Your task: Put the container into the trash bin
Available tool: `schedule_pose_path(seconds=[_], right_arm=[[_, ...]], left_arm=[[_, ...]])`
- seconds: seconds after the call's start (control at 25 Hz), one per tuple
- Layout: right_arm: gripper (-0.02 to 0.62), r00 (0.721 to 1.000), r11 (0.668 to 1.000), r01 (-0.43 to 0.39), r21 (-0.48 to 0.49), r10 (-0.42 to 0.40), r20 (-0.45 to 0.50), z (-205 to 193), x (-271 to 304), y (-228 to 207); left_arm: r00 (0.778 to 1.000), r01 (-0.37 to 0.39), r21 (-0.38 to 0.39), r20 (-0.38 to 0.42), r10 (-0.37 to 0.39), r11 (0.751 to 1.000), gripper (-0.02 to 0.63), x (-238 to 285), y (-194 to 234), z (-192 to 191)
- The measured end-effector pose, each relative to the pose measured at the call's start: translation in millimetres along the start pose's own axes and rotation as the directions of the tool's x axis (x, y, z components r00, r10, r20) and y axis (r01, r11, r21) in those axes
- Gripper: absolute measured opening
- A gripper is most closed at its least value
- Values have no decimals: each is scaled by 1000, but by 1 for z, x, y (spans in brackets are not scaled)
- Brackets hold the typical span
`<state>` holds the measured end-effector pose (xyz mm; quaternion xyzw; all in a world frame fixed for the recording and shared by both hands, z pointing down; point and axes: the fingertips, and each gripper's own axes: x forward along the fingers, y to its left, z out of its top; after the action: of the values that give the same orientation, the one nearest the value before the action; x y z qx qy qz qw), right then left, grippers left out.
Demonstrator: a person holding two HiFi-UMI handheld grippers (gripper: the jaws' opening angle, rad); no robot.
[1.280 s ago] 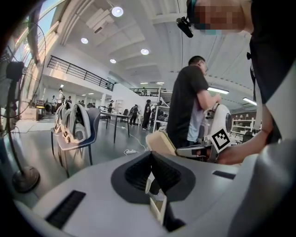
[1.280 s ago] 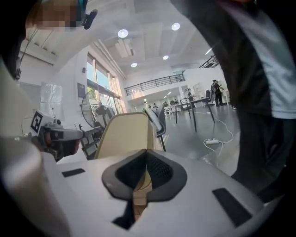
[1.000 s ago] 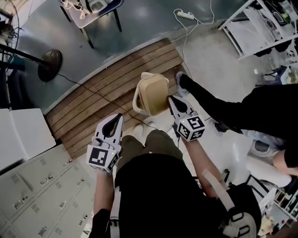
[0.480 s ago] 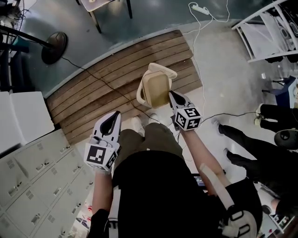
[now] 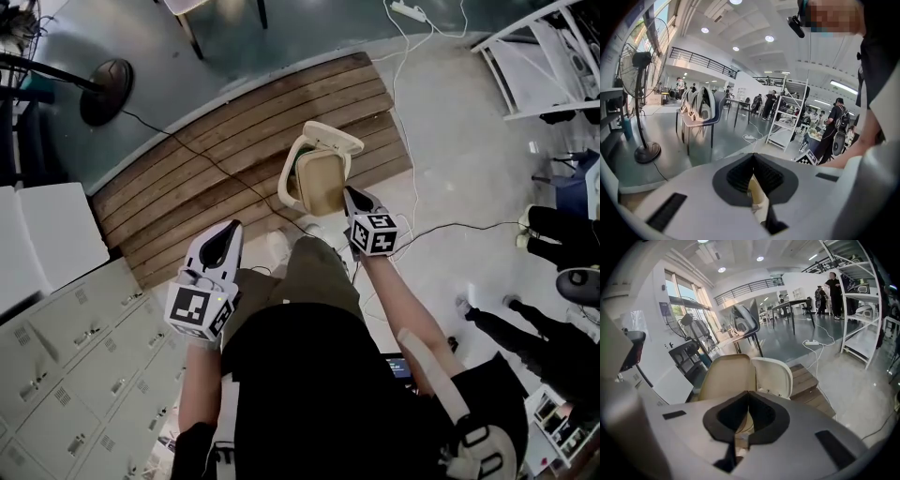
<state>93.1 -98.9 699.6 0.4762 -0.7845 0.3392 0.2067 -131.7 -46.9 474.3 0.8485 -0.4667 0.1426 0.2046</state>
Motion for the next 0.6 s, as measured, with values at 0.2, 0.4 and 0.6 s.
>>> schedule_pose_path(seconds=[0.2, 0.4, 0.6], right_arm=[[18, 998, 999, 30, -16, -31, -59, -27, 21, -16], [18, 991, 998, 54, -24, -57, -118, -47, 46, -31], [18, 984, 998, 62, -6, -62, -167, -62, 74, -41]], left_arm=[[1000, 5, -16, -23, -5, 1000, 8, 8, 4, -11], [999, 4, -39, -50, -6, 999, 8, 12, 10, -24], [997, -18, -59, -76, 13, 998, 8, 10, 19, -37]])
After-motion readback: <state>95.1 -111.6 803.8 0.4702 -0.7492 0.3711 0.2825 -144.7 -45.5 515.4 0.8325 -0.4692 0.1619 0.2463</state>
